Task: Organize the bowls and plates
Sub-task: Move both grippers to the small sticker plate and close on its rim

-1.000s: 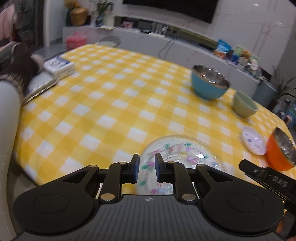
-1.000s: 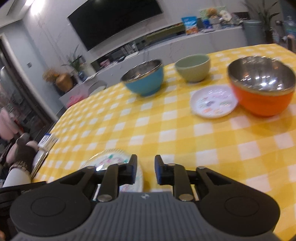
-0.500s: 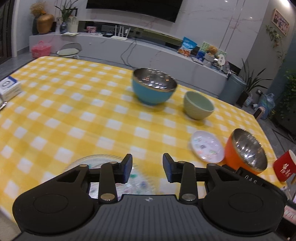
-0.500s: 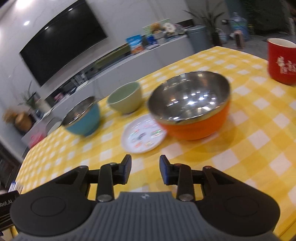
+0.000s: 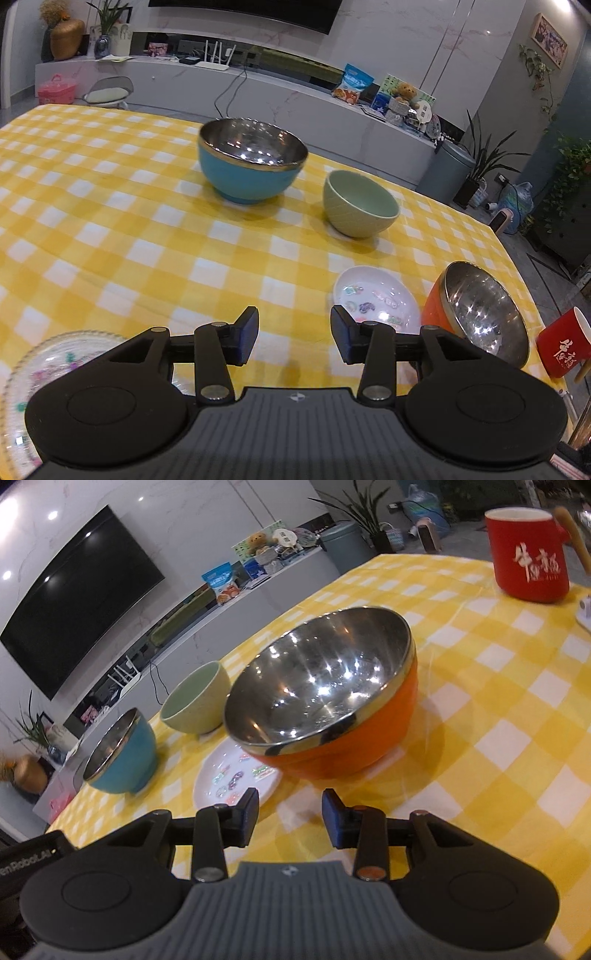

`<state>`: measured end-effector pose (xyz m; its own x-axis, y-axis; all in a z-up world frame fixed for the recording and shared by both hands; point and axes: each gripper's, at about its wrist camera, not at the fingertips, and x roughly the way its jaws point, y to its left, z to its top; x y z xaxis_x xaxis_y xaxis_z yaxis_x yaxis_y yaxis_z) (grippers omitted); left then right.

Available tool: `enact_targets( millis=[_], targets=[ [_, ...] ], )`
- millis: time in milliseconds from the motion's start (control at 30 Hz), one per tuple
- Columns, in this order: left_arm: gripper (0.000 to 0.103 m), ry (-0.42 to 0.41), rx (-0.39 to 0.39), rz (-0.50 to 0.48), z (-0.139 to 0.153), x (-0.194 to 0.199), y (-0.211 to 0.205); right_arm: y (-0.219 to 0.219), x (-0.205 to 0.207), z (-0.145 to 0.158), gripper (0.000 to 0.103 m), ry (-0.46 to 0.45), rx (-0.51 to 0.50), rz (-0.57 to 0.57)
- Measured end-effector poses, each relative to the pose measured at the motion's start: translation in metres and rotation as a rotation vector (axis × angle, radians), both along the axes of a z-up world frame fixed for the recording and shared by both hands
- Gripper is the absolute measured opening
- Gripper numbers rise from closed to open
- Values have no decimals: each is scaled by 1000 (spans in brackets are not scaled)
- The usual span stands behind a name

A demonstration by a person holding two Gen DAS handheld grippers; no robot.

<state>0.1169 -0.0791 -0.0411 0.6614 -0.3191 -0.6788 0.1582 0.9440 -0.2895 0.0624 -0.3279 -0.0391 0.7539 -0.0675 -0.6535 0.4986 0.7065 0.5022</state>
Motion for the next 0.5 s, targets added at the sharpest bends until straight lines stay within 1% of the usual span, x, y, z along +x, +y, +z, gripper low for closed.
enact_targets(
  millis=[167,367,500],
  targets=[
    [50,16,-6,-15,-10,11,-13,-8,7,-4,37,-13,24,-15],
    [49,27,-9,-36,-19,21,-26,-8,14,-7,36,-32,25,-8],
    [49,38,2,-35,-24,29,-32,-9,17,-10,28,-35,23,-11]
  ],
)
